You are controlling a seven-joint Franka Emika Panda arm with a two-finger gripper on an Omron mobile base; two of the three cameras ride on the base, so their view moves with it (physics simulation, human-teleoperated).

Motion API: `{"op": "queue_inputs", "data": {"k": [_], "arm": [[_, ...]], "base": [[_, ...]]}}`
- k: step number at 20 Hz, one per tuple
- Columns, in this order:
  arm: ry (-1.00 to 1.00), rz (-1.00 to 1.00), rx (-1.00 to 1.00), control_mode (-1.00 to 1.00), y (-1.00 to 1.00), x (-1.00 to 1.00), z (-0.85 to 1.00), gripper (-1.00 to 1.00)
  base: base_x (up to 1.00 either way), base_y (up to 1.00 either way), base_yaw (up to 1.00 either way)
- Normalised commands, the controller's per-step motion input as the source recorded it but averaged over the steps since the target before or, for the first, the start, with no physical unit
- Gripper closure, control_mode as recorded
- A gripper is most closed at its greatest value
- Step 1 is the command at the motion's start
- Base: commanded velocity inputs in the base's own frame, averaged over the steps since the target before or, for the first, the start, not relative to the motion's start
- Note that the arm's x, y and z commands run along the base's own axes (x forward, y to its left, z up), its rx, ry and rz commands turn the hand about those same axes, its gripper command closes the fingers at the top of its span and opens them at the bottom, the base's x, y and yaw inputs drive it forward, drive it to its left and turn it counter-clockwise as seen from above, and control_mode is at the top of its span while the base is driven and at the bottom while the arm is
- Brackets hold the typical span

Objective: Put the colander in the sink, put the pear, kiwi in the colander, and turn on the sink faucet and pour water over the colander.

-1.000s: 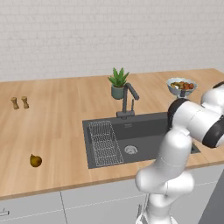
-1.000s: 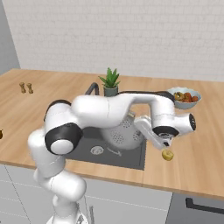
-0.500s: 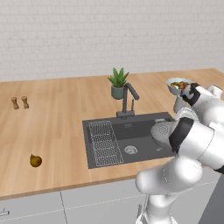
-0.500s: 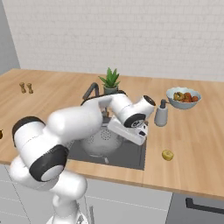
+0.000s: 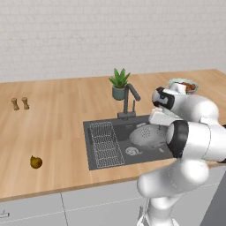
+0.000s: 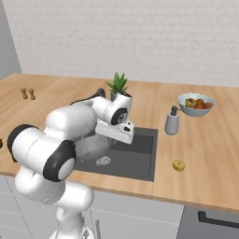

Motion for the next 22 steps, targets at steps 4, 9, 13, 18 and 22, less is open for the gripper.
{"op": "queue_inputs", "data": {"k": [4,9,13,18,22], "arm": [[-0.05,0.15,0.17,-1.0,-0.34,0.69,0.0,1.0],[-0.03,0.1,0.21,-1.0,-0.17,0.44,-0.22,1.0],[0.04,0.08,0.07,-1.0,0.0,0.27,-0.59,1.0],[-0.03,0.0,0.08,-1.0,0.07,0.0,-0.58,1.0],[-0.1,0.0,0.13,-1.0,0.13,-0.01,-0.52,1.0]], "base": [[0.0,0.0,0.0],[0.0,0.0,0.0],[0.0,0.0,0.0],[0.0,0.0,0.0],[0.0,0.0,0.0]]}}
